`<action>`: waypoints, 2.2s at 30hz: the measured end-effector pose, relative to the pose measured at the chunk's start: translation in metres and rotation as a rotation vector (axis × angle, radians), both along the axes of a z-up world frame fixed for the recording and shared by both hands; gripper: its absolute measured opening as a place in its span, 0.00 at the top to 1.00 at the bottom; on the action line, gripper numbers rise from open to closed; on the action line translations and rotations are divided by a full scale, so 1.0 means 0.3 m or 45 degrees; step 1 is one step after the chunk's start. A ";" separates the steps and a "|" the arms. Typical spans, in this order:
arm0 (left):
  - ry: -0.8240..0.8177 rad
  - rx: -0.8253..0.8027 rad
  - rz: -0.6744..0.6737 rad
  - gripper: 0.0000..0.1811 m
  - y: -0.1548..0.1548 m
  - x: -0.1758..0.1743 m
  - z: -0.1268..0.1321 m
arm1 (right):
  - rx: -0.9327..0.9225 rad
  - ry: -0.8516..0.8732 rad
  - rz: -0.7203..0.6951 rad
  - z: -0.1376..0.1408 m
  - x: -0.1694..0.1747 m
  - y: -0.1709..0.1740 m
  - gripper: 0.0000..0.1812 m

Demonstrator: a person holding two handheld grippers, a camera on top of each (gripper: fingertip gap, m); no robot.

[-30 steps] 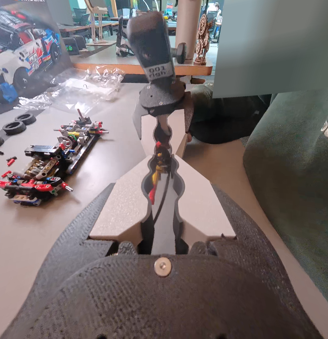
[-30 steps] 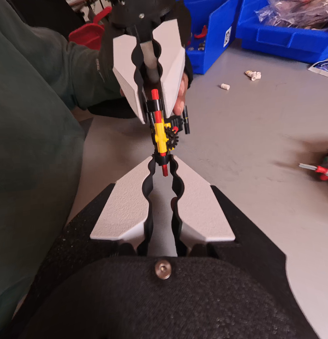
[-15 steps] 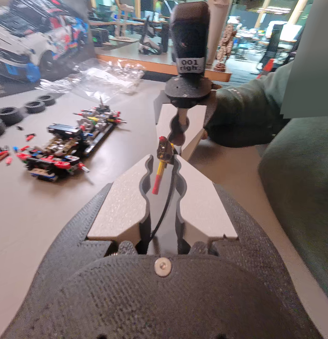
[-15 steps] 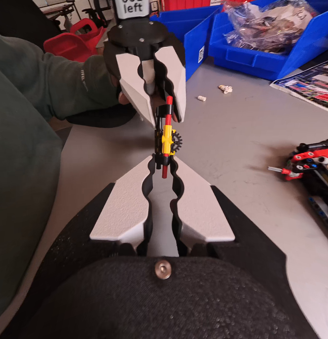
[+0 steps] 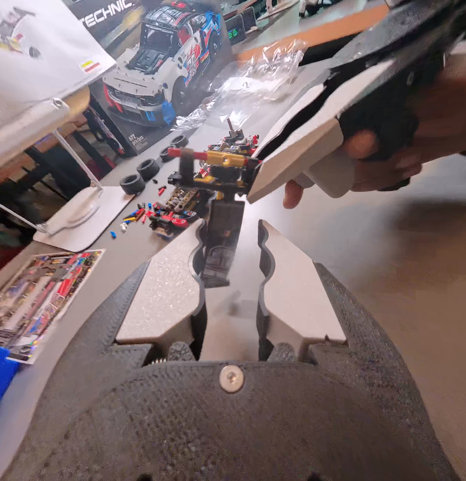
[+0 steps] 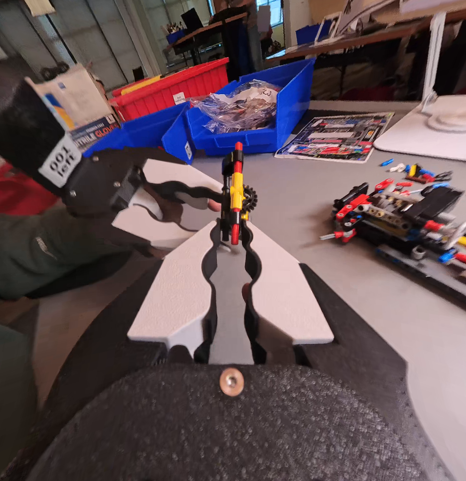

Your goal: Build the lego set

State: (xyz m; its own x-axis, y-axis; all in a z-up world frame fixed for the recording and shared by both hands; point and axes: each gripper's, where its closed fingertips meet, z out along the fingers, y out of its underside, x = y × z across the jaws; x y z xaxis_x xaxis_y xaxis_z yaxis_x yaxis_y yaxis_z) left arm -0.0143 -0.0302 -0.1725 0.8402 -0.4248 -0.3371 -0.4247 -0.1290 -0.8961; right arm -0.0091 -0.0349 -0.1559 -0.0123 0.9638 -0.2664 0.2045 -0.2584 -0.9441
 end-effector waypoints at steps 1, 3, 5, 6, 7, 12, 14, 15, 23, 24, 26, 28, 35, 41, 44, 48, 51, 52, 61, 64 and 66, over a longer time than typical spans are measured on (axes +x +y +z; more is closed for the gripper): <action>0.018 0.017 0.006 0.80 0.002 0.002 0.003 | -0.058 -0.008 0.008 -0.001 -0.006 -0.012 0.93; 0.006 0.054 0.001 0.86 -0.001 -0.002 0.024 | -0.098 -0.018 0.020 -0.004 -0.010 -0.031 0.93; -0.021 0.058 -0.028 0.87 -0.010 0.000 0.032 | -0.085 0.004 0.035 0.010 -0.007 -0.044 0.93; -0.041 0.067 -0.047 0.87 -0.015 0.004 0.040 | -0.069 0.029 0.071 0.024 -0.005 -0.057 0.92; -0.082 0.071 -0.083 0.88 -0.023 0.010 0.050 | -0.053 0.051 0.126 0.038 -0.002 -0.077 0.89; -0.471 0.100 -0.421 0.88 -0.106 0.050 0.153 | 0.075 0.247 0.561 0.155 0.086 -0.198 0.80; -0.619 0.080 -0.565 0.87 -0.142 0.069 0.180 | 0.148 0.332 0.617 0.194 0.124 -0.190 0.82; -0.666 0.068 -0.643 0.87 -0.163 0.085 0.189 | 0.173 0.354 0.594 0.203 0.129 -0.168 0.83; -0.783 -0.090 -1.021 0.87 -0.271 0.236 0.174 | 0.108 0.334 0.822 0.163 0.141 -0.248 0.73; -0.774 -0.106 -1.045 0.87 -0.280 0.248 0.166 | 0.120 0.333 0.846 0.160 0.144 -0.262 0.73; -0.747 -0.123 -1.063 0.87 -0.289 0.261 0.152 | 0.146 0.310 0.872 0.150 0.150 -0.275 0.73; -0.708 -0.142 -1.031 0.87 -0.279 0.262 0.134 | 0.214 0.281 0.867 0.137 0.155 -0.270 0.73; -0.428 -0.231 -0.648 0.86 -0.150 0.186 0.010 | 0.721 0.124 0.619 0.078 0.120 -0.177 0.74; -0.550 -0.378 -0.557 0.77 -0.139 0.085 0.007 | 1.308 -0.033 0.338 -0.010 0.070 -0.055 0.74; -0.772 -0.392 -0.510 0.75 -0.114 0.064 0.054 | 1.527 -0.105 0.280 -0.056 0.040 -0.054 0.74; -0.674 -0.478 -0.396 0.76 -0.090 0.076 -0.024 | 1.658 -0.142 0.294 -0.116 0.008 -0.086 0.74; -0.625 -0.514 -0.311 0.88 -0.072 0.054 -0.067 | 1.587 -0.140 0.339 -0.137 0.004 -0.107 0.74; -0.649 -0.532 -0.322 0.88 -0.074 0.054 -0.068 | 1.591 -0.135 0.345 -0.139 0.005 -0.108 0.74; -0.895 -0.727 -0.375 0.91 -0.091 0.069 -0.091 | 1.429 -0.162 0.433 -0.175 0.016 -0.117 0.73; -0.987 -0.770 -0.381 0.94 -0.092 0.080 -0.087 | 1.375 -0.155 0.454 -0.174 0.018 -0.125 0.72; -1.016 -0.784 -0.381 0.94 -0.092 0.082 -0.088 | 1.330 -0.154 0.466 -0.171 0.019 -0.130 0.72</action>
State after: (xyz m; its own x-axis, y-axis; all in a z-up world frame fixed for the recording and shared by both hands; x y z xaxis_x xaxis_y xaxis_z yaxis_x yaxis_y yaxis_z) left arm 0.0102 -0.0578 -0.1988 0.5559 -0.5620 0.6125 0.1698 -0.6445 -0.7455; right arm -0.0035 -0.0739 -0.2072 -0.3704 0.6588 0.6548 0.2114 0.7462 -0.6312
